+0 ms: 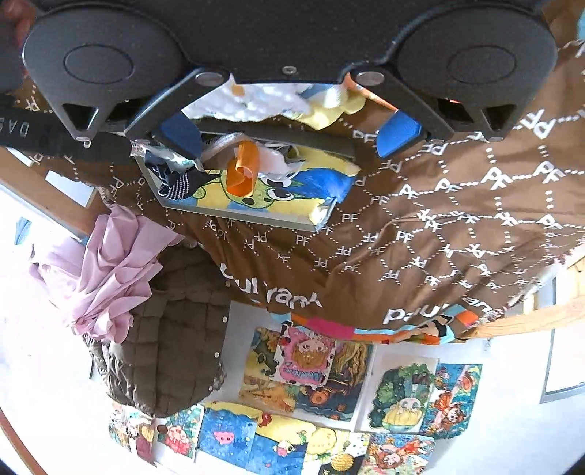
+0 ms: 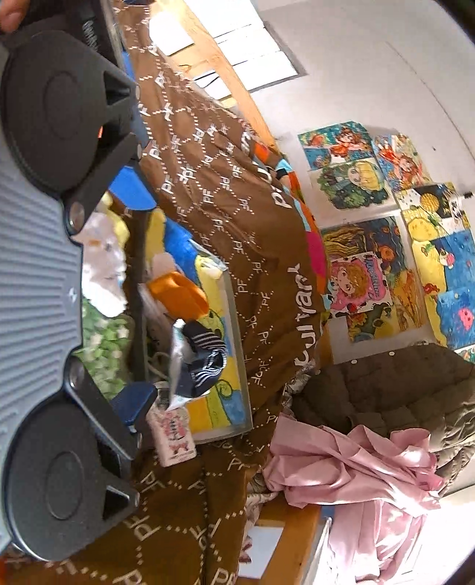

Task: Organize soft objects
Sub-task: 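Move both tools back toward the folded white towel on the pile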

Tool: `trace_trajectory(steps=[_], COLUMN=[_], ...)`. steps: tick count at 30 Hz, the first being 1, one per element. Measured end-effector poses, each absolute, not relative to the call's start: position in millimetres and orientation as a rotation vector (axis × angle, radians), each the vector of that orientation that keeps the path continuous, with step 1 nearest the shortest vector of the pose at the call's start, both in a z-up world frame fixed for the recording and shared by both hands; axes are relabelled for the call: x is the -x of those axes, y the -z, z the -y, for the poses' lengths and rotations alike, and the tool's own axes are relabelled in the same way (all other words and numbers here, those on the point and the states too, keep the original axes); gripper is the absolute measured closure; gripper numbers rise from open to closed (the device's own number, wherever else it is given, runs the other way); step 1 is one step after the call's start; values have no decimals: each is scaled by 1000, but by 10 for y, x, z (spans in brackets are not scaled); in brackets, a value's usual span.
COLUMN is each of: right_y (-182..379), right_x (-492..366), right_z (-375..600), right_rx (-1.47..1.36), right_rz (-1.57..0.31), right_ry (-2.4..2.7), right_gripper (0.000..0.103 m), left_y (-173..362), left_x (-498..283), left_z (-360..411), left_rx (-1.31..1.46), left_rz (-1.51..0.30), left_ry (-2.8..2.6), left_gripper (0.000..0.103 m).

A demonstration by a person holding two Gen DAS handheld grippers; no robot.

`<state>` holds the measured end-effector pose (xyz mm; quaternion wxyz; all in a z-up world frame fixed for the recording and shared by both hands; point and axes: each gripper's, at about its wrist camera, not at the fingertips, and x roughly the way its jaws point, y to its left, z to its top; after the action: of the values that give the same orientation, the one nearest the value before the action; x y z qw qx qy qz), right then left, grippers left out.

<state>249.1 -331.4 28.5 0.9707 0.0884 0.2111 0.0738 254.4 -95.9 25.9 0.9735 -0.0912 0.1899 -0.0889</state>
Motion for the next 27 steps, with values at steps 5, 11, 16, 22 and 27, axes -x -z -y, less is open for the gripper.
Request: trace_trajectory(steps=[5, 11, 16, 22, 27], right_y=[-318, -238, -168, -19, 39], right_x=[-2182, -1817, -1572, -1414, -1464], right_z=[3197, 3038, 2865, 2746, 2658], right_rx=[-128, -50, 42, 102, 126], right_rz=[-428, -443, -445, -463, -468], right_ry=[-138, -126, -112, -99, -113], right_gripper=[0, 0, 0, 0, 0], left_y=[-335, -297, -142, 31, 151], left_x=[-2229, -1882, -1675, -1511, -1491], left_z=[821, 730, 690, 576, 484], left_rx=[181, 147, 132, 120, 90], left_rz=[-378, -360, -378, -406, -428], left_ry=[177, 193, 188, 170, 159], left_gripper=[1, 1, 1, 1, 1])
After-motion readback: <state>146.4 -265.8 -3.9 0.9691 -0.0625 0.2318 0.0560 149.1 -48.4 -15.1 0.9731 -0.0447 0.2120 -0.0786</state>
